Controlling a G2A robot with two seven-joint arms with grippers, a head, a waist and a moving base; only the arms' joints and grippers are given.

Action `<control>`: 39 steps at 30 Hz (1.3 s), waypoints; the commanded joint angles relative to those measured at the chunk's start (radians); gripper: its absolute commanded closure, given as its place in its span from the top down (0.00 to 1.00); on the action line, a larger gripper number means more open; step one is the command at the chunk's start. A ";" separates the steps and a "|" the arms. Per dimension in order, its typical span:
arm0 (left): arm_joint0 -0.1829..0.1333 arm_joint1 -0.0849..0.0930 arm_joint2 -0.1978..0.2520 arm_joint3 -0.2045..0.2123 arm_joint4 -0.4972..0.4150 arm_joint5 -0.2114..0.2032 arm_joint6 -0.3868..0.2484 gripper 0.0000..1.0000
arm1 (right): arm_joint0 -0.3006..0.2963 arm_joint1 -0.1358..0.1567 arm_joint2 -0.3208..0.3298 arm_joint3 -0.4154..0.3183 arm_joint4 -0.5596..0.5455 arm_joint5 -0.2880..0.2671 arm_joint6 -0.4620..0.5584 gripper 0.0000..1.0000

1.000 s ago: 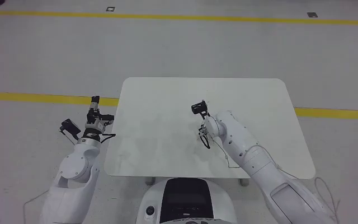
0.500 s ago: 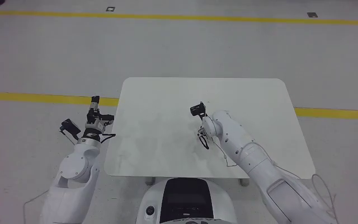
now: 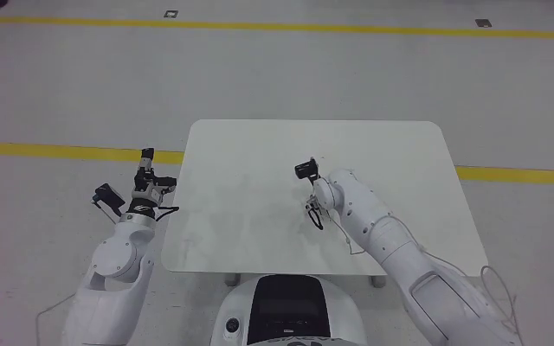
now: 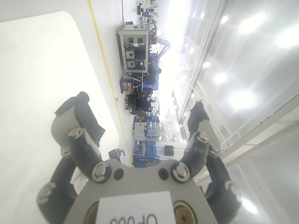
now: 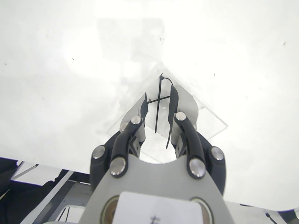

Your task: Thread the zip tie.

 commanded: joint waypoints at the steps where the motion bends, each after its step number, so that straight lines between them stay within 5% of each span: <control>1: 0.000 0.000 0.000 0.000 0.000 0.000 0.000 1.00 | 0.002 -0.002 0.001 0.008 0.004 -0.003 -0.003 0.17; 7: 0.000 0.000 0.000 0.000 0.000 0.000 0.000 1.00 | 0.009 -0.007 0.003 0.032 0.012 -0.010 -0.009 0.11; 9: 0.000 0.000 0.000 0.000 0.000 0.000 0.000 1.00 | 0.012 -0.008 0.004 0.037 0.014 -0.009 -0.012 0.00; 15: 0.000 0.000 0.000 0.000 0.000 0.000 0.000 1.00 | 0.005 -0.006 0.014 0.012 0.003 0.004 -0.011 0.00; 30: 0.000 0.000 0.000 0.000 0.000 0.000 0.000 1.00 | -0.171 0.061 0.170 -0.341 -0.057 -0.019 0.056 0.00; 39: 0.000 0.000 0.000 0.000 0.000 0.000 0.000 1.00 | -0.250 0.083 0.268 -0.448 0.041 -0.098 0.029 0.00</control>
